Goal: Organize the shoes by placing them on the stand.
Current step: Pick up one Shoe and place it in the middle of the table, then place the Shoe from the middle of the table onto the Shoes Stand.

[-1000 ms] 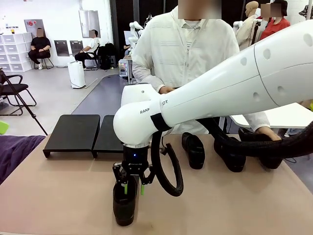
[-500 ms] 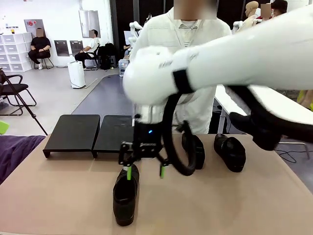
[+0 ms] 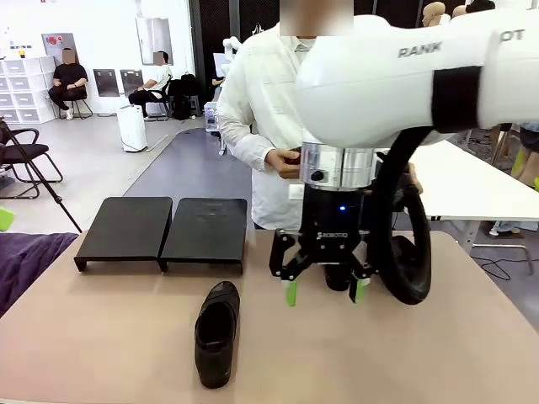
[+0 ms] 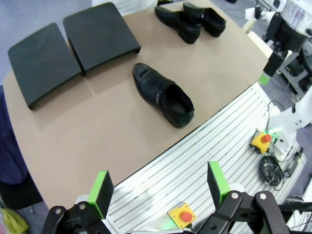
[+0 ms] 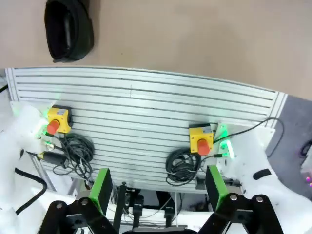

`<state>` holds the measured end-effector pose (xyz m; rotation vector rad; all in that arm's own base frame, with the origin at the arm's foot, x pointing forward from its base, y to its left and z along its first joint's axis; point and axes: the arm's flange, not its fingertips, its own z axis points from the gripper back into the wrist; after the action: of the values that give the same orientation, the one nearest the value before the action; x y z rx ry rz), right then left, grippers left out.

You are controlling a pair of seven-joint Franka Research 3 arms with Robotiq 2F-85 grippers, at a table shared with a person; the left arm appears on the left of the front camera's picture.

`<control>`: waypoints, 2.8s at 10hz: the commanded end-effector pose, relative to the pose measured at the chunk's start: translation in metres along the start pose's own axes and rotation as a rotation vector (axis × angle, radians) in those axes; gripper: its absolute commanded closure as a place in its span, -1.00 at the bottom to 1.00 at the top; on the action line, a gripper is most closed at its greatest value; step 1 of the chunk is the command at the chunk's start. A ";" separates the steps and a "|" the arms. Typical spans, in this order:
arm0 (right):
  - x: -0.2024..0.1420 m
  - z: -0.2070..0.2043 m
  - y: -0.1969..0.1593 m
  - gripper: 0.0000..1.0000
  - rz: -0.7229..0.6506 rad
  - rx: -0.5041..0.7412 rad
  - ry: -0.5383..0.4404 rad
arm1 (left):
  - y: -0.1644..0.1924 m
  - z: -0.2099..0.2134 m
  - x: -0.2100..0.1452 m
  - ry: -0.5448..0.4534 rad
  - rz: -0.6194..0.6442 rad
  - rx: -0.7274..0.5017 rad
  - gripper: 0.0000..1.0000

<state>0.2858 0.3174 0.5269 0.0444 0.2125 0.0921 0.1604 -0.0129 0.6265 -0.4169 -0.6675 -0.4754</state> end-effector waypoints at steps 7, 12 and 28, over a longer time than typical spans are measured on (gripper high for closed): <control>-0.028 0.022 -0.039 -1.00 0.289 0.230 0.049 | 0.000 0.001 -0.001 0.000 -0.004 -0.017 -1.00; -0.064 0.075 -0.253 -1.00 0.044 0.545 -0.024 | 0.000 0.001 -0.001 0.000 -0.004 -0.017 -1.00; -0.091 0.042 -0.415 -1.00 -0.130 0.991 -0.188 | -0.021 -0.014 0.020 0.008 0.020 0.053 -1.00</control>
<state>0.2443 -0.1015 0.5645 1.0264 0.0548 -0.1739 0.1618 -0.0203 0.6274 -0.3985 -0.6672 -0.4695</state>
